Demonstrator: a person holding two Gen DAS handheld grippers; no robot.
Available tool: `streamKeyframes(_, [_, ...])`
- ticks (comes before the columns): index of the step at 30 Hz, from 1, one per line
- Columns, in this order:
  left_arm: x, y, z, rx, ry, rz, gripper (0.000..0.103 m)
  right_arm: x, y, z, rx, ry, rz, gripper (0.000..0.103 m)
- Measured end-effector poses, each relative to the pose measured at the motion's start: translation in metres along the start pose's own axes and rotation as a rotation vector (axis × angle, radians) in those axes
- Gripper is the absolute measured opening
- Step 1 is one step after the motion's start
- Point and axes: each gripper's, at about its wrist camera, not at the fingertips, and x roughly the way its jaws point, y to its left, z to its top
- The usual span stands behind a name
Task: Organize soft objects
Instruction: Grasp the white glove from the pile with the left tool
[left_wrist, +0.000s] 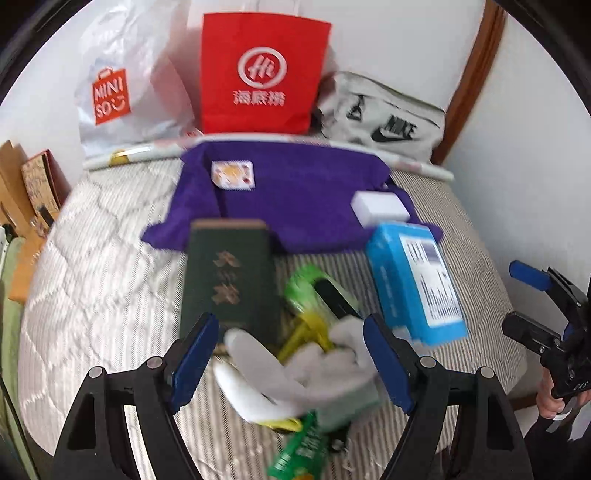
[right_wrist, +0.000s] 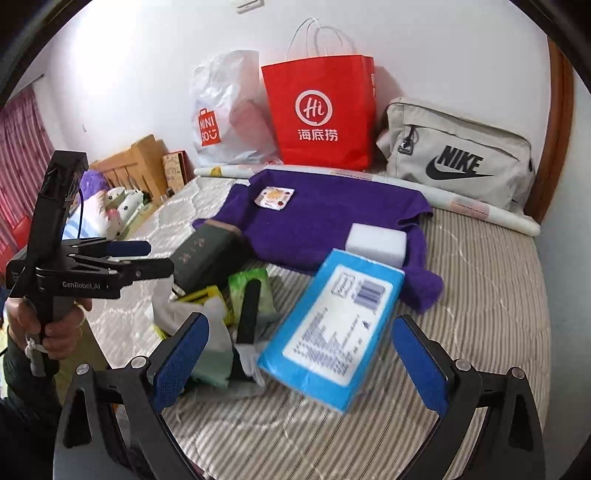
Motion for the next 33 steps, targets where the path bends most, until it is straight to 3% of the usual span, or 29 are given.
streamKeyframes(9, [0.027, -0.034, -0.031, 0.102, 0.036, 0.006, 0.08, -0.009, -0.007, -0.03, 0.071, 0.007, 0.024, 0.099])
streamKeyframes(16, [0.053, -0.053, -0.046, 0.227, 0.035, 0.178, 0.081, 0.004, -0.009, -0.051, 0.132, 0.042, 0.028, 0.099])
streamKeyframes(20, [0.058, -0.054, -0.05, 0.242, 0.003, 0.2, 0.081, 0.011, -0.008, -0.062, 0.154, 0.042, 0.019, 0.099])
streamKeyframes(23, [0.053, -0.051, -0.053, 0.248, -0.027, 0.209, 0.064, 0.014, -0.006, -0.071, 0.175, 0.043, 0.013, 0.099])
streamKeyframes(25, [0.045, -0.047, -0.052, 0.23, -0.043, 0.184, 0.038, 0.016, -0.005, -0.076, 0.194, 0.044, 0.009, 0.099])
streamKeyframes(28, [0.031, -0.038, -0.049, 0.197, -0.055, 0.113, 0.014, 0.019, -0.005, -0.081, 0.216, 0.05, 0.006, 0.099])
streamKeyframes(33, [-0.003, -0.017, -0.042, 0.124, -0.111, 0.025, 0.014, 0.016, 0.004, -0.082, 0.221, 0.044, -0.01, 0.098])
